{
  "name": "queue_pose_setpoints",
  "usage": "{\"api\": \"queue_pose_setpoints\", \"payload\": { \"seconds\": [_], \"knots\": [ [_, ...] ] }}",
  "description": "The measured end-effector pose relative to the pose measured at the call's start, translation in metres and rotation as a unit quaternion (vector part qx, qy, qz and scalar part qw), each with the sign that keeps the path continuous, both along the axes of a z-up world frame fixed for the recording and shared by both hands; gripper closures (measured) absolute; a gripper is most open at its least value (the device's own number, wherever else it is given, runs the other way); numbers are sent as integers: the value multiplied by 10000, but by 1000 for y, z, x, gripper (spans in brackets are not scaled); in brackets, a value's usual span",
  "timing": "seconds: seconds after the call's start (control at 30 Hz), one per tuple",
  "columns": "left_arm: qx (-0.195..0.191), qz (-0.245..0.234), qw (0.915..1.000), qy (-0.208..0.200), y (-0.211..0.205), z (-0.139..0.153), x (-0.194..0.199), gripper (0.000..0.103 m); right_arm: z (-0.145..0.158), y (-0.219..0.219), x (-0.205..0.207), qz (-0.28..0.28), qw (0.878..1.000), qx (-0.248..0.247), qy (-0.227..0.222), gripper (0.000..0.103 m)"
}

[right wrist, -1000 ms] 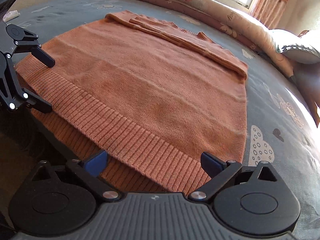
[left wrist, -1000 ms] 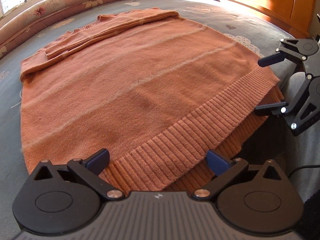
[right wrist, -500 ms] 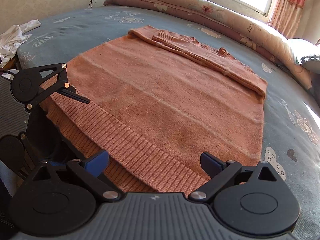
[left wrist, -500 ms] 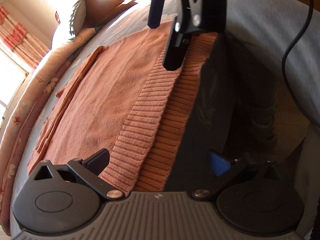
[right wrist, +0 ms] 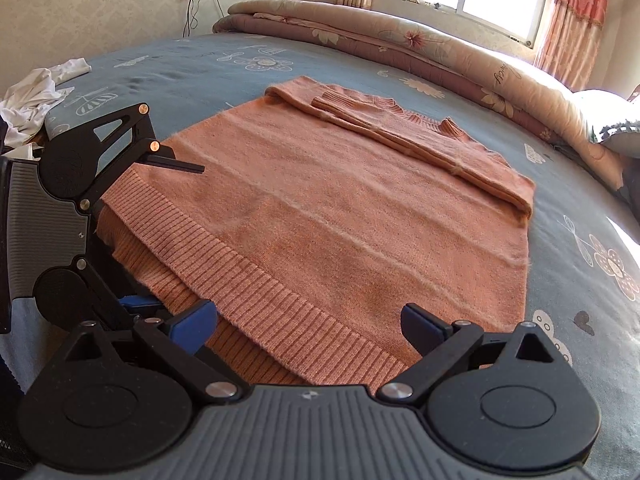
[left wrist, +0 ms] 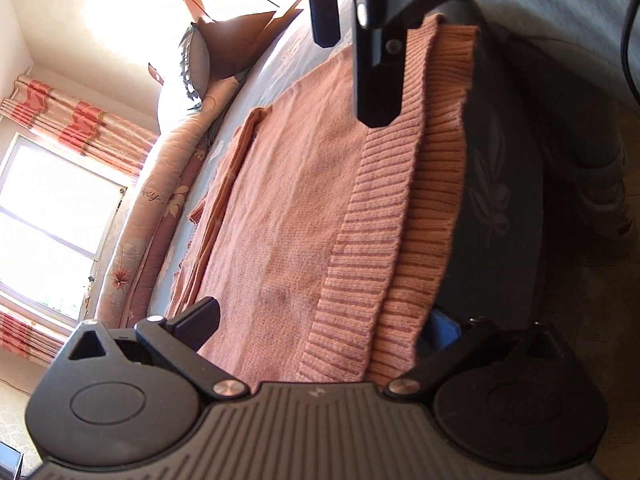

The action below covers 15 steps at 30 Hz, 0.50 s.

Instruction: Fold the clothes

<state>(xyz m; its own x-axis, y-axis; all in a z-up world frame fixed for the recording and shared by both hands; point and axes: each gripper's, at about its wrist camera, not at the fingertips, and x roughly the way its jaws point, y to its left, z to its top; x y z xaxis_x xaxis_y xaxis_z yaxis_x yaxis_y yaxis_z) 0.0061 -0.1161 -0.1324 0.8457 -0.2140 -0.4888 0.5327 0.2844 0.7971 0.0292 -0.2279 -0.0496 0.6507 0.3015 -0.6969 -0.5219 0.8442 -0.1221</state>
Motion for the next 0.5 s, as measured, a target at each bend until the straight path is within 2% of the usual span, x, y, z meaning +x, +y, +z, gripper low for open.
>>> {"api": "queue_pose_setpoints", "payload": {
  "seconds": [0.13, 0.3, 0.4, 0.5],
  "knots": [
    [-85, 10, 9999, -145, 1, 13, 0, 1, -1, 1, -2, 110, 9999, -11, -70, 3],
    [-383, 179, 9991, -90, 5, 28, 8, 1, 0, 6, -10, 412, 9988, -5, -264, 3],
    [-538, 271, 9982, -23, 9, 33, 10, 1, 1, 15, -18, 771, 9959, -138, -449, 3],
    [-624, 312, 9976, 7, 11, 37, 14, 1, -4, 31, -23, 1177, 9901, -489, -583, 3]
  ]
}}
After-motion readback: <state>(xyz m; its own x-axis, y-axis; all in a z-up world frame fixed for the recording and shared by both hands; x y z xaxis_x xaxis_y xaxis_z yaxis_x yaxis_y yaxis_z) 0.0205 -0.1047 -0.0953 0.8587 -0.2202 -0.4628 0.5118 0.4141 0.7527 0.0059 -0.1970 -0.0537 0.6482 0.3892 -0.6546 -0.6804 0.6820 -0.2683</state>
